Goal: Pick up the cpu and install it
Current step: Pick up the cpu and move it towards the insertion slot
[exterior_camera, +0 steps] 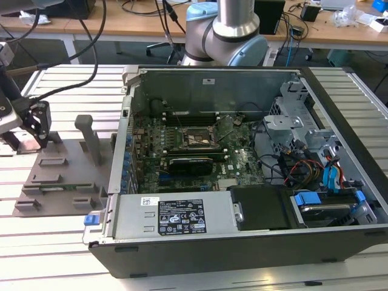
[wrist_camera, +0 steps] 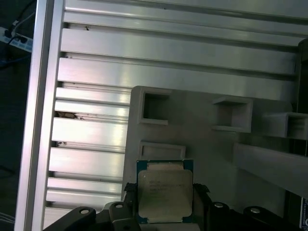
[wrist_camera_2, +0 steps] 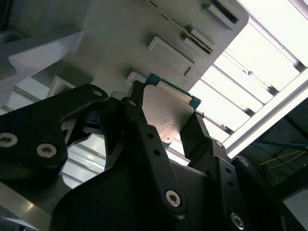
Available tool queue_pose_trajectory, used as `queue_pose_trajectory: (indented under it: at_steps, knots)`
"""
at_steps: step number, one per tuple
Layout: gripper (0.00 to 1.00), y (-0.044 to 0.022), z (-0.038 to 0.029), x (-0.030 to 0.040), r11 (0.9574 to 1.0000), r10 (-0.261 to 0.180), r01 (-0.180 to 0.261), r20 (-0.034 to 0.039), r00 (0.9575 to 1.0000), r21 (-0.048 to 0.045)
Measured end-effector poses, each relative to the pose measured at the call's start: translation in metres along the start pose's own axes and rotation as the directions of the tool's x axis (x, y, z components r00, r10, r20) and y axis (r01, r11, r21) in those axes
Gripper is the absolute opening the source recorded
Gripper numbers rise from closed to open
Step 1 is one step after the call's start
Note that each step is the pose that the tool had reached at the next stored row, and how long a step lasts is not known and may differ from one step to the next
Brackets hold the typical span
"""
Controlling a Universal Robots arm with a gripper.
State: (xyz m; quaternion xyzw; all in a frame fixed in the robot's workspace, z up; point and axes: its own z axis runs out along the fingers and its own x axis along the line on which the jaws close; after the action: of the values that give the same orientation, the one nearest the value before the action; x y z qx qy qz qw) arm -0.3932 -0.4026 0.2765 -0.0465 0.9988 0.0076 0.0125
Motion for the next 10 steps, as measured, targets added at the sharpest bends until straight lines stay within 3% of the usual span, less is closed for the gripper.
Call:
queue_pose_trajectory:
  at_steps: [10]
  knots:
    - [0.55, 0.0003, -0.0199, -0.0005, 1.0, 0.0, 0.0, 0.0, 1.0, 0.0001]
